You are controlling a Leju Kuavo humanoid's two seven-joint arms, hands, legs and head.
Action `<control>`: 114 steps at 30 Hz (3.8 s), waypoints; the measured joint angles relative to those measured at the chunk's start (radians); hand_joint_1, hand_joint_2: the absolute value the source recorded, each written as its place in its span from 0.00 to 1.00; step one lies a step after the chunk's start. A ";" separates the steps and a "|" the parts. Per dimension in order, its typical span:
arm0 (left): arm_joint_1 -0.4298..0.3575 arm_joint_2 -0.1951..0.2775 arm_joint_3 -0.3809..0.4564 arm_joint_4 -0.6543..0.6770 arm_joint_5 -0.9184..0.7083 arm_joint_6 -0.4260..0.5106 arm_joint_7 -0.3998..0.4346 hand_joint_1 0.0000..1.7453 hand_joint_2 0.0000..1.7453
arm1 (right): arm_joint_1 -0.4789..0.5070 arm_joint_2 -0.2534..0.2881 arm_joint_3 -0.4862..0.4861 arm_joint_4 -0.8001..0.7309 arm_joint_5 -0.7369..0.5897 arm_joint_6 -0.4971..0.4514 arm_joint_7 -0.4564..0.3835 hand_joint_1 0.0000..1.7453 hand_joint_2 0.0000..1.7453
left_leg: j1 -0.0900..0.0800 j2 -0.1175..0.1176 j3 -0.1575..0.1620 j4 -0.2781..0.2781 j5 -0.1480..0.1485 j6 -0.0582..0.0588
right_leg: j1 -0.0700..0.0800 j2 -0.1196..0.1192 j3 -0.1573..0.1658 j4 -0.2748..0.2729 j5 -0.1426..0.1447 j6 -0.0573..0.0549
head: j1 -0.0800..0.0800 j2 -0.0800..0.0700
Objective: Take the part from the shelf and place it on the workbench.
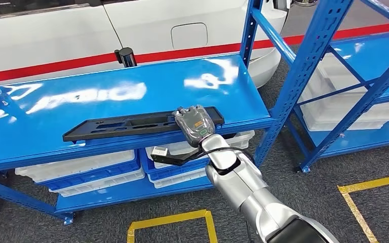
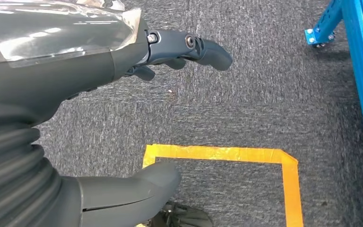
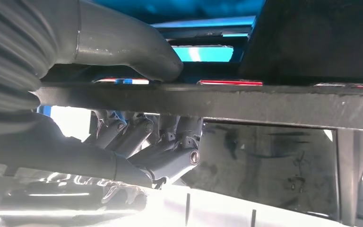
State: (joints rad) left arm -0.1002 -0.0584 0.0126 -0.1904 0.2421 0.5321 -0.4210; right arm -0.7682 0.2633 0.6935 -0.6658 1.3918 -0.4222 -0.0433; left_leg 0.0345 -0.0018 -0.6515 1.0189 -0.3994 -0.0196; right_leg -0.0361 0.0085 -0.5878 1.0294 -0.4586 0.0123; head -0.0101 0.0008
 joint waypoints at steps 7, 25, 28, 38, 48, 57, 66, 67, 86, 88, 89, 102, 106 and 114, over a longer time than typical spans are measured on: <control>0.001 0.002 0.005 0.000 0.005 -0.006 -0.013 0.00 1.00 | 0.019 0.003 0.001 -0.002 0.012 0.000 0.009 0.98 1.00 | -0.001 0.000 -0.044 0.230 -0.163 0.007 | 0.024 -0.004 -0.055 0.000 0.044 -0.030 | -0.007 0.000; -0.003 -0.002 0.009 -0.002 -0.004 -0.008 -0.008 0.00 1.00 | 0.032 -0.007 -0.004 -0.018 0.020 0.003 0.014 0.98 1.00 | -0.026 0.015 0.032 -0.023 -0.003 0.055 | 0.010 -0.009 0.023 0.036 -0.046 0.039 | 0.005 0.000; -0.003 -0.001 0.010 -0.002 -0.004 -0.008 -0.008 0.00 1.00 | 0.031 -0.007 -0.005 -0.020 0.021 0.003 0.015 0.98 1.00 | -0.029 0.012 0.018 -0.005 0.002 0.038 | 0.016 -0.005 0.040 0.000 -0.036 0.024 | 0.004 0.000; 0.001 0.000 0.014 -0.002 -0.002 -0.007 -0.007 0.00 1.00 | 0.042 0.003 -0.008 -0.020 0.032 0.010 0.015 0.98 1.00 | -0.013 0.008 -0.037 0.220 -0.150 0.010 | 0.013 -0.007 -0.030 -0.003 0.020 -0.021 | -0.003 0.000; 0.000 0.006 0.015 -0.003 0.000 -0.006 -0.008 0.00 1.00 | 0.029 0.028 -0.009 -0.019 0.032 0.019 0.014 0.98 1.00 | -0.025 0.011 0.090 -0.026 -0.056 0.071 | 0.023 -0.009 -0.096 0.100 -0.022 0.008 | -0.001 0.000; -0.001 0.004 0.016 -0.003 -0.011 -0.007 0.003 0.00 1.00 | 0.021 0.024 -0.010 -0.013 0.032 0.021 0.017 0.98 1.00 | -0.039 0.011 0.038 -0.009 -0.022 0.061 | 0.030 -0.009 0.037 -0.018 -0.030 0.012 | 0.004 0.000; 0.001 0.008 0.016 -0.002 -0.015 -0.005 0.008 0.00 1.00 | 0.013 0.031 -0.010 -0.008 0.031 0.021 0.016 0.98 1.00 | -0.011 0.004 -0.070 0.246 -0.169 -0.001 | 0.013 -0.011 0.016 -0.036 0.013 -0.025 | -0.004 0.000; 0.002 0.008 0.016 -0.002 -0.015 -0.005 0.008 0.00 1.00 | 0.014 0.030 -0.010 -0.006 0.030 0.020 0.014 0.98 1.00 | -0.006 0.004 -0.067 0.253 -0.166 -0.006 | 0.012 -0.011 0.011 -0.036 0.016 -0.022 | -0.004 0.000; 0.014 0.006 0.032 -0.002 -0.004 -0.002 -0.004 0.00 1.00 | 0.001 -0.016 -0.043 -0.177 -0.037 0.024 -0.061 0.98 1.00 | -0.031 0.001 0.027 -0.017 -0.006 0.065 | 0.026 -0.009 -0.025 0.100 -0.070 0.016 | 0.007 0.000; 0.014 0.005 0.032 -0.002 -0.004 -0.002 -0.004 0.00 1.00 | 0.001 -0.018 -0.043 -0.195 -0.038 0.025 -0.062 0.98 1.00 | -0.036 0.000 0.022 -0.014 0.000 0.058 | 0.034 -0.009 0.040 -0.013 -0.041 0.008 | 0.007 0.000; 0.014 0.005 0.032 -0.002 -0.004 -0.002 -0.004 0.00 1.00 | 0.001 -0.018 -0.044 -0.202 -0.038 0.025 -0.062 0.98 1.00 | -0.037 0.000 0.020 -0.013 0.003 0.053 | 0.037 -0.009 0.049 -0.032 -0.035 0.003 | 0.006 0.000; 0.017 0.010 0.038 -0.002 -0.004 -0.002 -0.005 0.00 1.00 | 0.009 -0.023 -0.044 -0.223 -0.038 0.026 -0.063 0.98 1.00 | -0.004 0.000 0.044 0.065 -0.082 -0.002 | 0.023 -0.012 -0.001 -0.028 0.026 -0.022 | -0.002 0.000; 0.017 0.011 0.039 -0.002 -0.004 -0.002 -0.005 0.00 1.00 | 0.008 -0.022 -0.044 -0.229 -0.038 0.026 -0.064 0.98 1.00 | -0.015 -0.002 0.072 -0.003 -0.060 0.025 | 0.030 -0.011 -0.013 -0.029 0.039 0.001 | 0.001 0.000; 0.016 0.009 0.040 -0.002 -0.012 -0.005 -0.004 0.00 1.00 | 0.014 -0.038 -0.045 -0.243 -0.132 0.053 -0.145 0.98 1.00 | -0.018 0.005 0.033 -0.021 -0.009 0.065 | 0.025 -0.010 -0.126 0.265 -0.115 0.008 | 0.009 0.000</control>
State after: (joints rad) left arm -0.0843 -0.0496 0.0524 -0.1926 0.2299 0.5270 -0.4253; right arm -0.7537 0.2256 0.6485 -0.9088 1.2598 -0.3691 -0.1883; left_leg 0.0165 0.0027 -0.6185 0.9976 -0.4080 0.0455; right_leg -0.0106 -0.0019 -0.7139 1.2940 -0.5731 0.0201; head -0.0014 0.0008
